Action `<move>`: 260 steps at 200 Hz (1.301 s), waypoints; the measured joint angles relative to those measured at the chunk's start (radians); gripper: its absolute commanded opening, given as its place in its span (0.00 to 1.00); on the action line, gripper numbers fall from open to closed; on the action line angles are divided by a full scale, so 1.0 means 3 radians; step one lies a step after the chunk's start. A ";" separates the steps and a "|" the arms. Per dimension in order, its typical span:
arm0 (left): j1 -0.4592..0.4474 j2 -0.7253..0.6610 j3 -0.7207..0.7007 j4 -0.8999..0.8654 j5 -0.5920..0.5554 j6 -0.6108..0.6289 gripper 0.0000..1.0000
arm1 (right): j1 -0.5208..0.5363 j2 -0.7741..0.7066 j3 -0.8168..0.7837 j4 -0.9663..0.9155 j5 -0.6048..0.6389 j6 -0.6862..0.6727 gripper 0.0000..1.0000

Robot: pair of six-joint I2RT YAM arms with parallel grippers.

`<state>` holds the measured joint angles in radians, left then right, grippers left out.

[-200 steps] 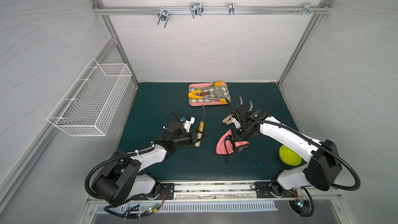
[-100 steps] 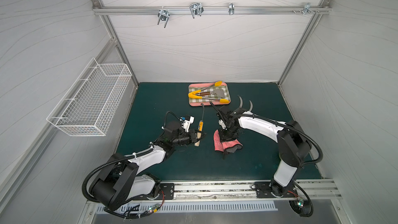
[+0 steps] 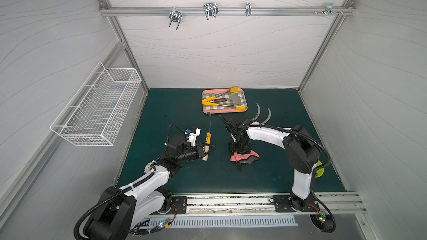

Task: Wipe small sickles with rags
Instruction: Pick up the rag from the center of the board, then wipe the small sickle.

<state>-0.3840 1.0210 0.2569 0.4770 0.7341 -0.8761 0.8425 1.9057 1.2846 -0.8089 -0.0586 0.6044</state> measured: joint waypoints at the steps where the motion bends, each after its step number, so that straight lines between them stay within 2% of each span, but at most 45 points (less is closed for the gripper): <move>1: 0.0000 -0.0004 -0.0003 -0.0005 0.0000 0.0001 0.00 | 0.0000 0.0001 0.0000 -0.0001 0.0006 0.0000 0.41; 13: 0.0001 -0.0024 -0.0025 -0.0047 0.0000 0.0011 0.00 | -0.0001 0.0010 0.0001 -0.0038 0.0079 0.0009 0.26; 25: 0.0004 -0.0025 -0.0036 -0.0076 0.0001 0.0018 0.00 | -0.0010 0.0010 -0.0006 -0.0056 0.0136 -0.0005 0.18; 55: 0.0013 0.0000 -0.0037 -0.0079 0.0018 0.0017 0.00 | -0.0092 -0.0120 -0.0163 0.0092 0.0090 -0.0034 0.09; 81: 0.0013 0.0104 -0.0036 0.0014 0.0092 -0.0038 0.00 | -0.0347 -0.0464 -0.0525 0.0399 -0.0231 -0.0111 0.07; 108: -0.0043 0.0257 -0.0023 0.0225 0.0169 -0.0140 0.00 | -0.0866 -0.0999 -0.0802 0.0617 -0.0754 -0.0189 0.07; 138: -0.0373 0.0451 0.0145 0.0444 0.0197 -0.0214 0.00 | -0.1415 -0.1417 -0.0867 0.0882 -0.1385 -0.0284 0.07; 165: -0.0589 0.0679 0.0347 0.0842 0.0233 -0.0351 0.00 | -0.1778 -0.1502 -0.0863 0.1129 -0.1935 -0.0322 0.07; 187: -0.0614 0.0923 0.0422 0.1228 0.0247 -0.0515 0.00 | -0.1938 -0.1472 -0.0824 0.1269 -0.2286 -0.0333 0.06; 213: -0.0674 0.1275 0.0504 0.1640 0.0258 -0.0755 0.00 | -0.1962 -0.1339 -0.0687 0.1484 -0.2630 -0.0327 0.06; 260: -0.0895 0.1672 0.0678 0.2116 0.0257 -0.1011 0.00 | -0.1966 -0.1160 -0.0563 0.1781 -0.2984 -0.0272 0.06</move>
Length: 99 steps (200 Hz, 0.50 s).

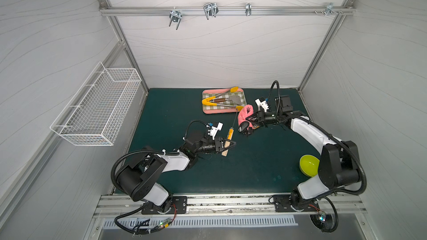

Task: Wipe small sickles with rags
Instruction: Wipe the small sickle.

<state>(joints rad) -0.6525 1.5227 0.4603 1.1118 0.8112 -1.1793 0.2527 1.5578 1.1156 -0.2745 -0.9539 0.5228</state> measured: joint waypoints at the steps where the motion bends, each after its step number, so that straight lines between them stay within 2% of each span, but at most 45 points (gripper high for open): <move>1: -0.0003 0.0001 0.0003 0.0003 0.0000 -0.0001 0.00 | -0.0001 0.0004 0.0004 0.0006 -0.0009 0.0003 0.06; 52: -0.0205 0.0117 0.0173 0.0072 -0.0060 -0.0009 0.00 | -0.0006 0.0197 0.0155 0.0159 -0.0179 0.0025 0.05; 99: -0.0237 0.0203 0.0267 0.0047 -0.0098 0.0067 0.00 | 0.0029 0.0148 0.0187 0.0130 -0.0189 -0.0121 0.04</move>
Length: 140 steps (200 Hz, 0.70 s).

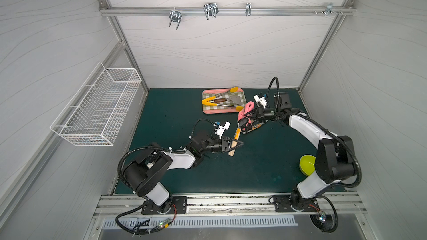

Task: Wipe small sickles with rags
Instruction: Wipe the small sickle.

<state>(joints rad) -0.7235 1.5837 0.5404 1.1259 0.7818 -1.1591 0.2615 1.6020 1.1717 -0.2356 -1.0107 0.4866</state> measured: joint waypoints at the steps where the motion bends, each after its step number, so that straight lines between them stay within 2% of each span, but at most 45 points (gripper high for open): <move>1: 0.0000 0.0001 0.0001 0.0000 0.0001 0.0001 0.00 | 0.0001 -0.0003 0.0000 -0.0003 0.0003 -0.0003 0.04; 52: 0.0004 0.0037 0.0191 -0.0102 0.0005 0.0228 0.00 | 0.0243 -0.0395 0.0078 -0.0519 0.0337 -0.0415 0.04; 96: 0.0036 0.0057 0.0243 -0.0177 0.0146 0.0343 0.00 | 0.0469 -0.0656 0.0081 -0.0937 0.0846 -0.0694 0.03; 119: 0.0081 0.0065 0.0243 -0.0225 0.0252 0.0359 0.00 | 0.0479 -0.0795 0.0000 -0.1059 0.1022 -0.0753 0.02; 140: 0.0126 0.0064 0.0243 -0.0347 0.0296 0.0350 0.00 | 0.0334 -0.0919 -0.0142 -0.1114 0.0966 -0.0736 0.01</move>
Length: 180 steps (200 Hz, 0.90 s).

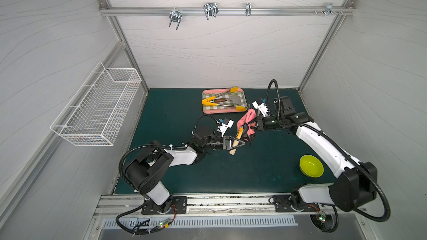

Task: Wipe small sickles with rags
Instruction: Wipe the small sickle.

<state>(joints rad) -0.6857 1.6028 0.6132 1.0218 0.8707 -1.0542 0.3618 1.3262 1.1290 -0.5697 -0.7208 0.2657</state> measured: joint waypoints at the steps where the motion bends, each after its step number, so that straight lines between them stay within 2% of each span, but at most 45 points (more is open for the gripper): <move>1: 0.0001 0.0000 0.0000 -0.0006 0.0000 0.0000 0.00 | -0.0017 -0.0005 -0.0008 -0.0001 -0.0008 0.0001 0.01; 39: 0.0032 -0.0074 -0.0032 -0.0248 -0.0004 -0.0019 0.00 | -0.0403 0.0047 -0.0069 -0.0001 -0.0125 0.0089 0.01; 70: 0.0061 -0.0127 -0.0131 -0.0244 -0.0066 -0.0084 0.00 | -0.0552 0.0373 0.0072 0.0022 -0.0130 0.0150 0.01; 121: 0.0056 -0.0130 -0.0229 -0.0228 -0.0084 -0.0193 0.00 | -0.0619 0.0979 0.0371 0.0309 -0.0266 0.0268 0.01; 180: 0.0009 -0.0130 -0.0231 -0.0039 -0.0084 -0.0301 0.00 | -0.0566 0.1334 0.0750 0.0613 -0.0600 0.0286 0.01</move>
<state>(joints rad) -0.6830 1.5639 0.5438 1.0100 0.8455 -1.1446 0.1921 1.7264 1.3540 -0.3859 -0.9009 0.3515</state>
